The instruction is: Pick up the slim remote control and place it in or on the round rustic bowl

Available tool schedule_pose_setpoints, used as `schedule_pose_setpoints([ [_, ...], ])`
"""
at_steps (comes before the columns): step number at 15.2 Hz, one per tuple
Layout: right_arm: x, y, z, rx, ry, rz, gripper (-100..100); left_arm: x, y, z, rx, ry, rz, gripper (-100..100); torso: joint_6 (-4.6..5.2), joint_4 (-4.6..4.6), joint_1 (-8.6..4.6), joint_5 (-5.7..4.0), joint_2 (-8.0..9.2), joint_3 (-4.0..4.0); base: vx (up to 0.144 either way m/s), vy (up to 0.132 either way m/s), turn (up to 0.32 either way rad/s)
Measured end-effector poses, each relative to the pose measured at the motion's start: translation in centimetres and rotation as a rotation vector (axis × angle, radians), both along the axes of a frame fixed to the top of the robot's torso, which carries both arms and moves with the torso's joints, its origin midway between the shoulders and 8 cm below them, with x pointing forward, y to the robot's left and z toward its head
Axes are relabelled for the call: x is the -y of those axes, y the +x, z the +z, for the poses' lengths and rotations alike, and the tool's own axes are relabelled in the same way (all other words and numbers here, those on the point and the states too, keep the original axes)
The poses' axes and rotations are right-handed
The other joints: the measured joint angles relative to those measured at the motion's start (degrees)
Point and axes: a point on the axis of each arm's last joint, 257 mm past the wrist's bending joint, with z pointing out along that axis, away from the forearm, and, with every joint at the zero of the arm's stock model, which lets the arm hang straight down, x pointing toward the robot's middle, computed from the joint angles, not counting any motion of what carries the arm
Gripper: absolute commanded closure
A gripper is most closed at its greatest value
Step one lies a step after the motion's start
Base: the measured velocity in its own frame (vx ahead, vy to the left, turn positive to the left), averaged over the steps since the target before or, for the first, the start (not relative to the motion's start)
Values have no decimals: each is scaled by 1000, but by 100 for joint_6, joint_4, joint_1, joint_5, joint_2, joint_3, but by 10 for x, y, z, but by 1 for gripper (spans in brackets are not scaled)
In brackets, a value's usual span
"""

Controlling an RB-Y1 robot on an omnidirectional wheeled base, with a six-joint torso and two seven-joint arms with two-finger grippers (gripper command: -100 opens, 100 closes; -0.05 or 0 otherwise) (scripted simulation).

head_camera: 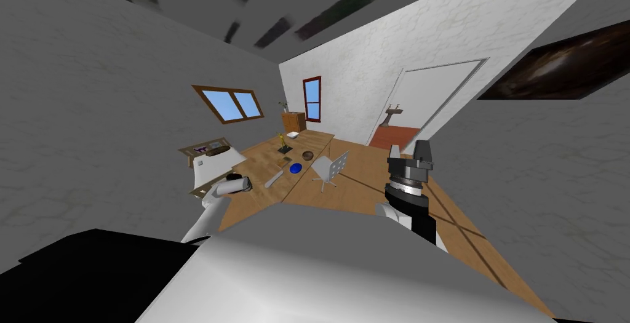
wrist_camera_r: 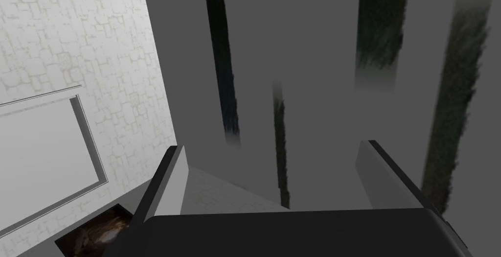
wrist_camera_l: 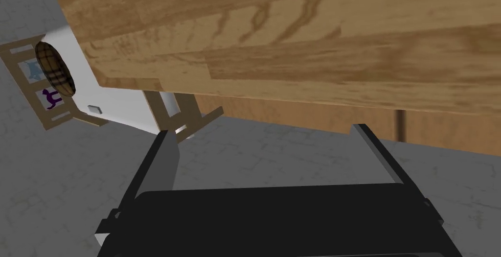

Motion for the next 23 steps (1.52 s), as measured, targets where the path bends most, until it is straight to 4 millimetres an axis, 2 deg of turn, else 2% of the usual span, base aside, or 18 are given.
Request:
schedule_pose_setpoints([
  [7,0,0,0,0,0,0,0,-1,-40,-34,-89,-151,145,-100,3,-1,5,1,-4,-2,49,3,-144],
  [11,0,0,0,0,0,0,0,2,-59,-46,-128,-221,205,-100,0,0,2,0,1,0,48,7,-130],
  [18,0,0,0,0,0,0,0,21,-95,-72,-201,-387,333,-100,3,-1,6,1,-7,-4,64,19,-168],
  [23,0,0,0,0,0,0,0,45,-119,-91,-247,-523,419,-100,1,-3,17,4,-13,-7,73,47,-155],
])
